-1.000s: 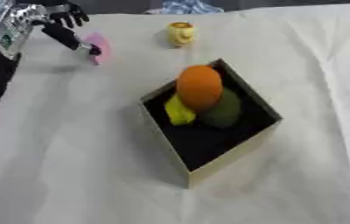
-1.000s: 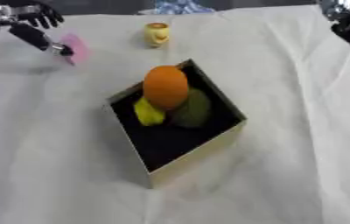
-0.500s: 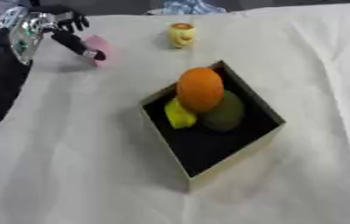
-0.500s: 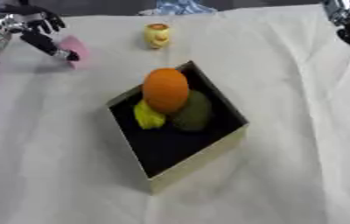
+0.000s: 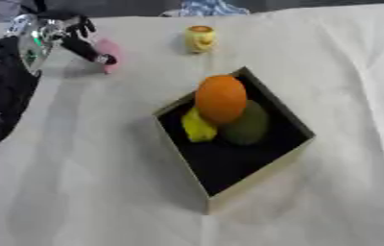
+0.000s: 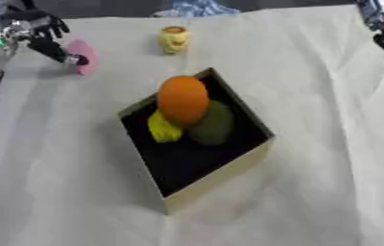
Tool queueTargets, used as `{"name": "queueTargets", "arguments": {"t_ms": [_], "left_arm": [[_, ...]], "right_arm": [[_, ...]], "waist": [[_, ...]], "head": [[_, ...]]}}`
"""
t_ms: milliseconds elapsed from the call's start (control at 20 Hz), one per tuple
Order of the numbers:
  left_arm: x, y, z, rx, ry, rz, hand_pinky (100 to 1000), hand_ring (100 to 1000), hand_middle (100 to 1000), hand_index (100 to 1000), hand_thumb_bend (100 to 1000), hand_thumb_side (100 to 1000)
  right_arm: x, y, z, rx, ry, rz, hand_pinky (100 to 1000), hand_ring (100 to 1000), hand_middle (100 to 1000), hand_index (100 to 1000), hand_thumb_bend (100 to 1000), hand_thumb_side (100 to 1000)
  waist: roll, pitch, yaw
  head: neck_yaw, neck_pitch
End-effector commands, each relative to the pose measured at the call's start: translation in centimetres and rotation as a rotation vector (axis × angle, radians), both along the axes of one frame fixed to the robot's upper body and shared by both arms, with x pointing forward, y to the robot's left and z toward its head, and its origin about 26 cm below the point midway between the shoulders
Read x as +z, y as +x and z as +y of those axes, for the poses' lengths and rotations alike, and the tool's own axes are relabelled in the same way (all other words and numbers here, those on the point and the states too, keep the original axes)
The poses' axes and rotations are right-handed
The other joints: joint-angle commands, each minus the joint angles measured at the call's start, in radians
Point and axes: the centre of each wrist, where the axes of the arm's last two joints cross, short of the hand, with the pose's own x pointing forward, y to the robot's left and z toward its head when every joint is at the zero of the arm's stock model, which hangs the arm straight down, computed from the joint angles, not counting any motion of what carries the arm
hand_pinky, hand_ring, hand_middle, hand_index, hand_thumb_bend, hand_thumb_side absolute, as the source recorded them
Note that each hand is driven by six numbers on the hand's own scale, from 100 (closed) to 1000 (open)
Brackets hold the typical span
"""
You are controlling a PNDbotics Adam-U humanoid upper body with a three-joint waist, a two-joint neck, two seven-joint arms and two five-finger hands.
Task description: Pick up objects on the table and place them in the box.
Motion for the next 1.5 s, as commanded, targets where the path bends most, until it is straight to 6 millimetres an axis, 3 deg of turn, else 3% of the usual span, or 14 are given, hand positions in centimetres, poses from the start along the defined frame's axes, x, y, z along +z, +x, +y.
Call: {"name": "queueTargets", "arguments": {"t_ms": [50,300,950,1200,1350,1500], "left_arm": [[1.7,-0.1,0.3,0.014,-0.044,-0.041,798,765,723,864,630,513],[1.0,0.0,0.3,0.035,-0.074,-0.028,787,748,713,840,563,486],[0.8,0.1,-0.2,0.026,-0.123,-0.055,725,614,538,695,234,228],[4.1,-0.9,-0.6,-0.079,-0.107,-0.172,728,629,560,703,198,157],[7.0,-2.3,-1.9,-0.225,-0.054,-0.222,732,633,563,706,193,141],[8.6,-3.9,-4.1,-0.384,-0.008,-0.224,735,634,563,705,196,131]], "right_arm": [[1.1,-0.5,-0.1,0.002,-0.009,-0.043,922,956,650,717,100,642],[1.2,-0.6,0.0,0.004,-0.004,-0.047,923,955,644,716,100,643],[1.1,-0.5,-0.1,0.0,0.009,-0.049,922,954,641,714,100,630],[0.9,-0.5,-0.2,-0.009,0.011,-0.049,921,953,641,713,100,620],[0.8,-0.5,-0.2,-0.012,0.011,-0.046,921,952,641,713,100,615],[0.7,-0.5,-0.1,-0.01,0.012,-0.046,921,951,642,713,100,606]], "waist": [[-0.005,-0.019,-0.001],[-0.005,-0.012,-0.006],[-0.007,-0.015,-0.008],[-0.006,-0.026,-0.005],[-0.005,-0.037,0.002],[-0.005,-0.048,0.007]], "head": [[0.005,-0.017],[0.009,-0.022],[0.012,-0.018],[0.004,-0.008],[-0.007,-0.001],[-0.014,0.0]]}}
